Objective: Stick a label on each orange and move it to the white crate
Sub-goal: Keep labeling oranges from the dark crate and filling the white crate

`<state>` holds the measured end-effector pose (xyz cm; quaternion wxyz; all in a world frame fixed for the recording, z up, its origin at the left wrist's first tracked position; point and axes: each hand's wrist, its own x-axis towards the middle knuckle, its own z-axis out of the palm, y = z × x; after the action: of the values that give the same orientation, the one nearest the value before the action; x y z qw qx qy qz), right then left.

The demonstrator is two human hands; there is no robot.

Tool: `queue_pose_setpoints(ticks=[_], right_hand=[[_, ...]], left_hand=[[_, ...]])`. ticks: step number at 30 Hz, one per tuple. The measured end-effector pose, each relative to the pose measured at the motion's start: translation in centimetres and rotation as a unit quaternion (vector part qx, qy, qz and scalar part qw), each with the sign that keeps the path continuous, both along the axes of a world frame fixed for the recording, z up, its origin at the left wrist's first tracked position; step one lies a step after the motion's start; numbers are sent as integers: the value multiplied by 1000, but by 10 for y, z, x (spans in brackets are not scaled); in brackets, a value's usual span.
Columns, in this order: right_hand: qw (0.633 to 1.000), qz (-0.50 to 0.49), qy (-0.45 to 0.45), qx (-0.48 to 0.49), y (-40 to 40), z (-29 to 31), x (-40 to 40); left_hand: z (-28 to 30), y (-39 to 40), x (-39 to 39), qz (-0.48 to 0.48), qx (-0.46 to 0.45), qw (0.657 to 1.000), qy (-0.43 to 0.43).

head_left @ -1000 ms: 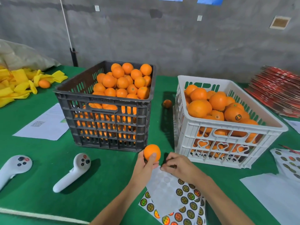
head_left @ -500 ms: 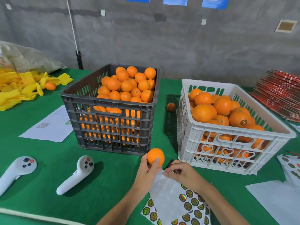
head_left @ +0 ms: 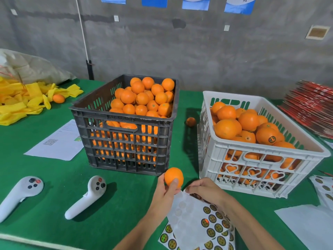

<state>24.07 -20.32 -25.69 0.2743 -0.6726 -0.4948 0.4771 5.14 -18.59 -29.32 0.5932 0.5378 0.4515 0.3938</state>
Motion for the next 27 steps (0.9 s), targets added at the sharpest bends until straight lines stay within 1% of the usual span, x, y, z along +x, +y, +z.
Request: queue_pose_setpoints(ticks=[2,4,5,8,10,11,15,18,20,22,24,27], right_hand=[[994,-90,-35,41,-1,-2,-7],[974,-165,-85,133,-5,0,-22],[959,-181,-110,188,-9,2,-32],[905,-180,-168,347,-18,17,-56],[876,-175,-190,408,-21,34,-59],[868,-172,-187,426,-23,45,-57],[855,-124,-166,476,-29,94,-41],[849,-97,-200,480,-31,122,-29],[837,-76,-277,465,-28,133,-23],[821,-87,-338,451,-21,144,-14],[815,-133,-335,453,-9,157,0],[820,-213,-278,453,10,178,23]], left_hand=[[0,0,-1,-2,2,1000,-1],[2,1,-1,2,2,1000,-4],[4,0,0,4,3,1000,-6],[17,-2,2,4,28,999,-37],[33,-2,4,-1,52,996,-69],[43,-2,5,-4,64,994,-87],[91,1,17,-19,113,982,-152],[126,8,34,-22,124,977,-170],[149,15,47,-9,128,982,-139],[171,23,60,-4,142,984,-107],[192,31,74,-31,165,983,-77],[218,40,92,-58,213,975,-24]])
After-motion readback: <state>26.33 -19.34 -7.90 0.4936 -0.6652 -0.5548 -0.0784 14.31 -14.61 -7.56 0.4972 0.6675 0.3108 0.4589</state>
